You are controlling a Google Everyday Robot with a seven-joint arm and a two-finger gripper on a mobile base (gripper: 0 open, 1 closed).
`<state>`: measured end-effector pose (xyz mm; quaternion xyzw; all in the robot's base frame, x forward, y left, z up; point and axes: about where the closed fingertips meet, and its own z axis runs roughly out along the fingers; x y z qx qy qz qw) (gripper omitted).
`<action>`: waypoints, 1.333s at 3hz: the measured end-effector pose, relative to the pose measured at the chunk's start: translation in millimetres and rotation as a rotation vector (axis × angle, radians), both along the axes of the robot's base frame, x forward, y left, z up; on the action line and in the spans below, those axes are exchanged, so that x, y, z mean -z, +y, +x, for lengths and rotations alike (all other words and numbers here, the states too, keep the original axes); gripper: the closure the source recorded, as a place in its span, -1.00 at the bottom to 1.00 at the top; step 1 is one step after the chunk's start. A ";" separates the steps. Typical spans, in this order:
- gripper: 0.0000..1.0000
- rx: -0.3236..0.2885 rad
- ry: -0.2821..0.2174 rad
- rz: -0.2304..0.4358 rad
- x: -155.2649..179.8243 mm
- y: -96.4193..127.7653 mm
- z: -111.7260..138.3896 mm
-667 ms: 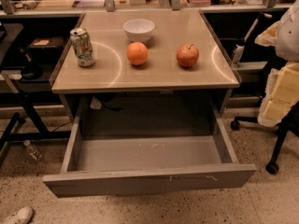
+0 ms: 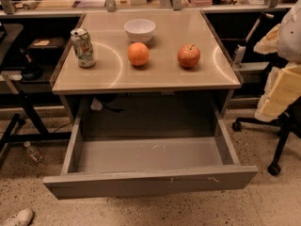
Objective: Close top drawer
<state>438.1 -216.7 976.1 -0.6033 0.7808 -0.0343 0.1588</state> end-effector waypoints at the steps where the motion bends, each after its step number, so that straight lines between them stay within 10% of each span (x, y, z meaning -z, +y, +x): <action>1: -0.18 0.000 0.000 0.000 0.0 0.0 0.0; 4: 1.00 0.000 -0.006 0.000 -0.2 0.5 -1.4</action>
Offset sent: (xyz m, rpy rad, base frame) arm 0.0000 0.0000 0.0000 0.0000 0.0000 0.0000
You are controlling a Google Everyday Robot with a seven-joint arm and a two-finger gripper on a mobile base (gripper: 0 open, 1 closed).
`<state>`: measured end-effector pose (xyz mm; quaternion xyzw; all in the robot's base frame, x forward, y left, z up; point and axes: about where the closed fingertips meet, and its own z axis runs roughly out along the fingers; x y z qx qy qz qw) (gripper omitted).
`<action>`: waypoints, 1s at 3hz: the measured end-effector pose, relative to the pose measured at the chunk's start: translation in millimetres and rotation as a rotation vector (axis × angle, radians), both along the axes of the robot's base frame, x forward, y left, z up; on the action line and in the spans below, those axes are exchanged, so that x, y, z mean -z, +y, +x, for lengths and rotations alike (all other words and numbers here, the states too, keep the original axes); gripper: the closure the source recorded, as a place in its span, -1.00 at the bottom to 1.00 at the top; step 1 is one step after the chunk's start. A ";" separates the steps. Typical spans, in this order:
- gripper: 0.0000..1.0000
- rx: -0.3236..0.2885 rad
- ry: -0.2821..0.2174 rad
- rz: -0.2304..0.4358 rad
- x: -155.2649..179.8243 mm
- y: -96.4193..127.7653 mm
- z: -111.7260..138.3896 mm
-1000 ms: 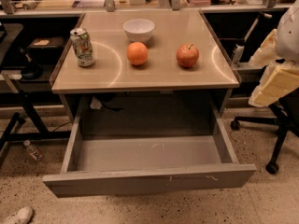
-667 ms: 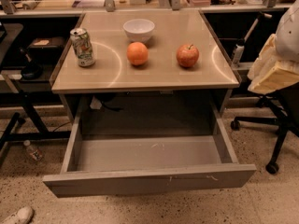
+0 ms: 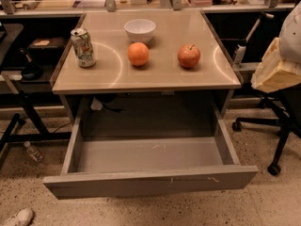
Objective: Close top drawer
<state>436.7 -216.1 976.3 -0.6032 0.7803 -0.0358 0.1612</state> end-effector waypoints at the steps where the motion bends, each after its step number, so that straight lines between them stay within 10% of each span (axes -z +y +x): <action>1: 1.00 0.030 0.048 -0.006 27.2 1.1 -21.6; 3: 1.00 0.090 0.299 -0.009 156.3 13.6 -101.4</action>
Offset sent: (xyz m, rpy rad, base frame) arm -0.1204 0.0116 -0.1783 -0.0225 0.3410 -0.1384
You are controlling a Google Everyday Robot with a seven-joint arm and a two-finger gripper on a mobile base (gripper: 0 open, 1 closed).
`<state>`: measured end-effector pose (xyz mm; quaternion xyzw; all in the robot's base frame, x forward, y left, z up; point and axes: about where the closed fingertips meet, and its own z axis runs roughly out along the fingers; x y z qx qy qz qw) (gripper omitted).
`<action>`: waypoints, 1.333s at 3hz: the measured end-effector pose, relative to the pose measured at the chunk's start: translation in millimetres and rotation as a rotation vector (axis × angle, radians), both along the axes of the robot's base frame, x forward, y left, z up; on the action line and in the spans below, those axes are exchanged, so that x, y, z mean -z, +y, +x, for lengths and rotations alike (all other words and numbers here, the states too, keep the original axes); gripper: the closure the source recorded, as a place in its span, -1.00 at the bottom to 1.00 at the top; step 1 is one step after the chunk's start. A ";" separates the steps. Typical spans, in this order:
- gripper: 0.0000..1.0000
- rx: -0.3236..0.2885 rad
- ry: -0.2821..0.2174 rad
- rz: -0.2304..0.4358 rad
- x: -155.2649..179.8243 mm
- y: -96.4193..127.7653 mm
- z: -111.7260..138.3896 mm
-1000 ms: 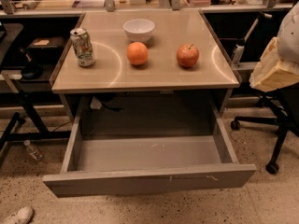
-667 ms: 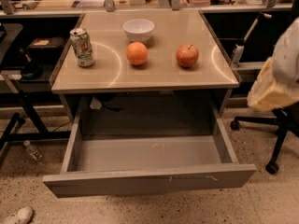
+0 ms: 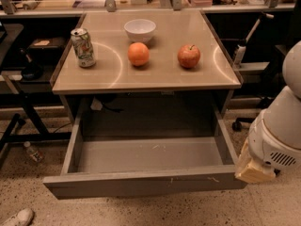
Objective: Close top drawer
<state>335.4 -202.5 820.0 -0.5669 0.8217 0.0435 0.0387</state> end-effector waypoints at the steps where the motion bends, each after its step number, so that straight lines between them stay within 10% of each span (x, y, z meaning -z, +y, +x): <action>1: 1.00 0.000 0.000 0.000 0.2 0.1 -0.1; 4: 1.00 0.024 0.115 0.069 114.9 52.6 -1.4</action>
Offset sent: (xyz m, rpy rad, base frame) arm -0.0327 0.0402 -0.1070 0.0671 0.1710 -0.0460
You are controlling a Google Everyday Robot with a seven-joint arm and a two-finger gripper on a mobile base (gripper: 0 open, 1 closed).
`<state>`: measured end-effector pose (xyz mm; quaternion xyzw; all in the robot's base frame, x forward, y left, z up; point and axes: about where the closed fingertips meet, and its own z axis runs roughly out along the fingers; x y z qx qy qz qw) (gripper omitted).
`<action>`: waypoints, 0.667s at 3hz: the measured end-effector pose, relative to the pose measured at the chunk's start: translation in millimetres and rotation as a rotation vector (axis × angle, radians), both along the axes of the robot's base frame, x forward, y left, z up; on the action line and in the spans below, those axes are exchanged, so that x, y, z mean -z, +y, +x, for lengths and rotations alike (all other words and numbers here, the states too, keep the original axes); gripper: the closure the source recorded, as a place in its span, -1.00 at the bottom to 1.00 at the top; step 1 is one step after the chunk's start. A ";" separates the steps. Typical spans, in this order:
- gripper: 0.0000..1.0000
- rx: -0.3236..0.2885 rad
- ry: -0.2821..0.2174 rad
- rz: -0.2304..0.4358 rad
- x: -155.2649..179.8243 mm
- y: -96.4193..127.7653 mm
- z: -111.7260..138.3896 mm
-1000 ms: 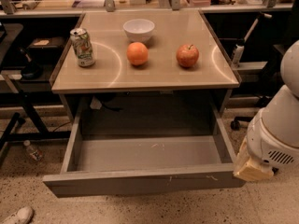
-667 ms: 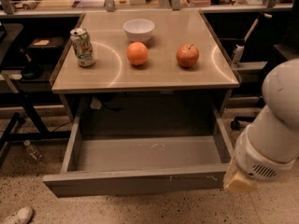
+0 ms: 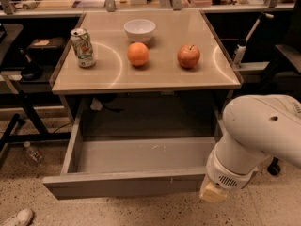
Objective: Close top drawer
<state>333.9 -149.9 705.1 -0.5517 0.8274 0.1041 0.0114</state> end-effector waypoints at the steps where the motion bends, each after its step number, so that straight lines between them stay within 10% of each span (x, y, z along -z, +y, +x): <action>1: 1.00 0.007 -0.014 0.016 25.8 10.5 19.4; 2: 1.00 0.002 -0.034 0.020 46.6 18.9 38.6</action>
Offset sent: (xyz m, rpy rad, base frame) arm 0.0627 0.0290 -0.0720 0.0285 -0.0571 0.0020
